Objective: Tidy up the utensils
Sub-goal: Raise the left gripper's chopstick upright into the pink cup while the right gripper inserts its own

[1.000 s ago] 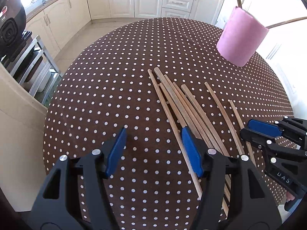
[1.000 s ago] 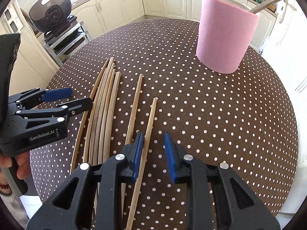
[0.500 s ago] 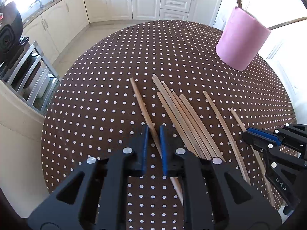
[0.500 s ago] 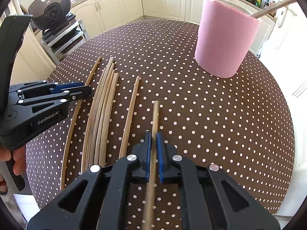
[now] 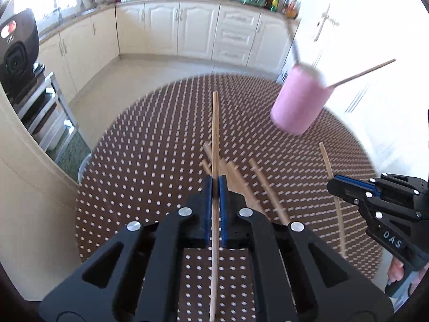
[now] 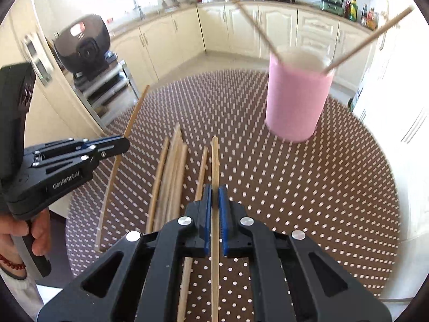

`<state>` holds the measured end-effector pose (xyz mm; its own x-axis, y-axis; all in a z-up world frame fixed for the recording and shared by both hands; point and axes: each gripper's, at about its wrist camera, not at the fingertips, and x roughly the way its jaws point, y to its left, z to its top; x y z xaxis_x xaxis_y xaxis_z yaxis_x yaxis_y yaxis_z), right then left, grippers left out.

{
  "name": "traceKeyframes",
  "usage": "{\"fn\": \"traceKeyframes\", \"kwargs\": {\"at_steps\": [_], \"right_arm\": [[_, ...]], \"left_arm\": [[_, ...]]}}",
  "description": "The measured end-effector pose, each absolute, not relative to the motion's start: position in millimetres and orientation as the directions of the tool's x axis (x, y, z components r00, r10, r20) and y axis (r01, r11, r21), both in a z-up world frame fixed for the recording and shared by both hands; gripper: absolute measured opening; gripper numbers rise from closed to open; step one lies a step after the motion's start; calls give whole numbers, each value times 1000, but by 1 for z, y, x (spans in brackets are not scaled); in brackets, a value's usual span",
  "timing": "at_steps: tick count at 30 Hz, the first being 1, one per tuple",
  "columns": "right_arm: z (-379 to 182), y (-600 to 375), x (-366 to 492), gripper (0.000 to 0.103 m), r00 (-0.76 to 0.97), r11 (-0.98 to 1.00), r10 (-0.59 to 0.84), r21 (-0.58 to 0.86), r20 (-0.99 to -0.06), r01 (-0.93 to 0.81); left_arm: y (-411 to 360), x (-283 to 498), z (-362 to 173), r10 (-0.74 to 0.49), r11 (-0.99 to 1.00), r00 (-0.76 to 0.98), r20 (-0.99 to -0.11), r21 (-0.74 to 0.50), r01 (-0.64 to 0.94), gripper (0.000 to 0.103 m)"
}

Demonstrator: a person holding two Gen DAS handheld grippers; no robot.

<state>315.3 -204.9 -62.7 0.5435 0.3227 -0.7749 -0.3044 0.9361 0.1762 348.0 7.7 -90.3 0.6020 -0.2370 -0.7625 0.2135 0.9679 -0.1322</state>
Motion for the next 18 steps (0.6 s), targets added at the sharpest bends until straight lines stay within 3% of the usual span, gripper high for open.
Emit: {"fn": "traceKeyframes", "kwargs": {"at_steps": [18], "right_arm": [[40,-233,271,4,796,943,327,126,-508,-307]], "left_arm": [[-21,280,9,-392,919,761,-517,-171,357,5]]}}
